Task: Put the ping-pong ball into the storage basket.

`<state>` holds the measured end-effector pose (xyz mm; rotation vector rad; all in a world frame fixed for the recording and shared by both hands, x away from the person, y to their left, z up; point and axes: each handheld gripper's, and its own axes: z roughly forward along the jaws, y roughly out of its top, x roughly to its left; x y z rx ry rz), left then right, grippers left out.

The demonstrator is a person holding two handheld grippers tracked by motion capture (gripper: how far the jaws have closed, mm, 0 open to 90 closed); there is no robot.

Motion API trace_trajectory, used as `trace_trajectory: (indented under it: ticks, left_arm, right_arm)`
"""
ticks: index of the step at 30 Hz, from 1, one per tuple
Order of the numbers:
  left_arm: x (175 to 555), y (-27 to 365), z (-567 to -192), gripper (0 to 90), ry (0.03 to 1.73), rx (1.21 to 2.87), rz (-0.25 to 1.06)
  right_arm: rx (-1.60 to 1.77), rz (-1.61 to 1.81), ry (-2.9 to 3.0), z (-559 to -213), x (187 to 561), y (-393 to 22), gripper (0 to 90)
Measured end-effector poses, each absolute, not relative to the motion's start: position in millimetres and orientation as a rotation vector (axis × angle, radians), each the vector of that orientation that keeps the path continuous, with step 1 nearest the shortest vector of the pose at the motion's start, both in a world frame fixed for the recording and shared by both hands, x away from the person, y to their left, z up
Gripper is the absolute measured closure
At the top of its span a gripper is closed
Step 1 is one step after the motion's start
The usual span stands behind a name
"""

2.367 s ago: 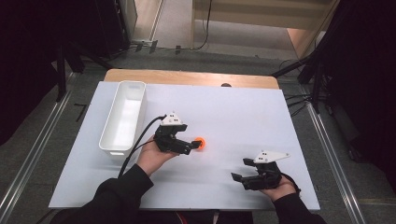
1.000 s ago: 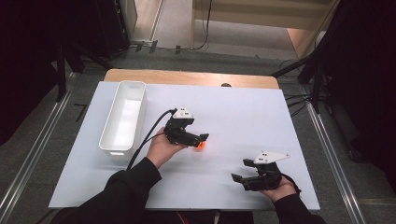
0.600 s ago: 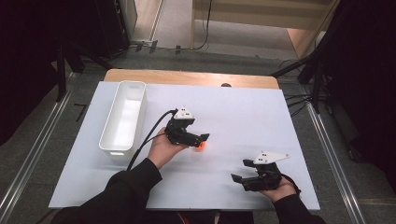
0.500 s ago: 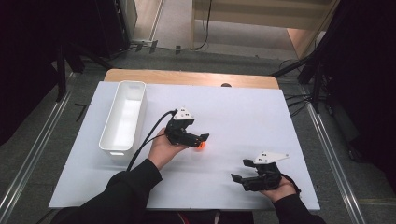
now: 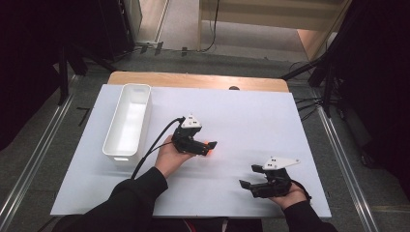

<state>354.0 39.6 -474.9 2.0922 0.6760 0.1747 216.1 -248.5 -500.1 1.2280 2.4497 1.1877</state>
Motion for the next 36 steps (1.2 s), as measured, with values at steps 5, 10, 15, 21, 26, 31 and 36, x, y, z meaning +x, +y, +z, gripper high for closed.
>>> trace_trajectory:
  ticks: [5,10,15,21,26,31,36]
  left_arm:
    - [352.5,39.8,-480.5,13.6,0.687,2.088,0.171]
    - [351.2,39.2,-484.8,13.5,0.691,2.090,0.161]
    - [351.0,39.7,-489.9,13.5,0.685,2.105,0.158]
    - [348.6,37.6,-494.6,13.5,0.679,2.119,0.158]
    - [347.7,36.9,-499.9,13.5,0.690,2.122,0.153]
    - [347.3,37.6,-503.6,13.5,0.692,2.135,0.154]
    - [346.4,36.3,-508.7,13.5,0.703,2.152,0.151]
  right_arm:
    - [1.225,1.186,2.447,-500.1,216.0,-248.9,21.5]
    - [1.227,1.186,2.447,-500.1,216.1,-248.9,21.5]
    - [1.226,1.186,2.447,-499.9,216.0,-248.9,21.5]
    - [1.227,1.187,2.445,-500.0,216.2,-248.9,21.5]
    - [1.229,1.186,2.450,-500.1,216.1,-248.4,21.5]
    - [1.230,1.185,2.444,-499.8,216.0,-248.7,21.5]
    - [1.228,1.187,2.445,-499.6,216.0,-248.7,21.5]
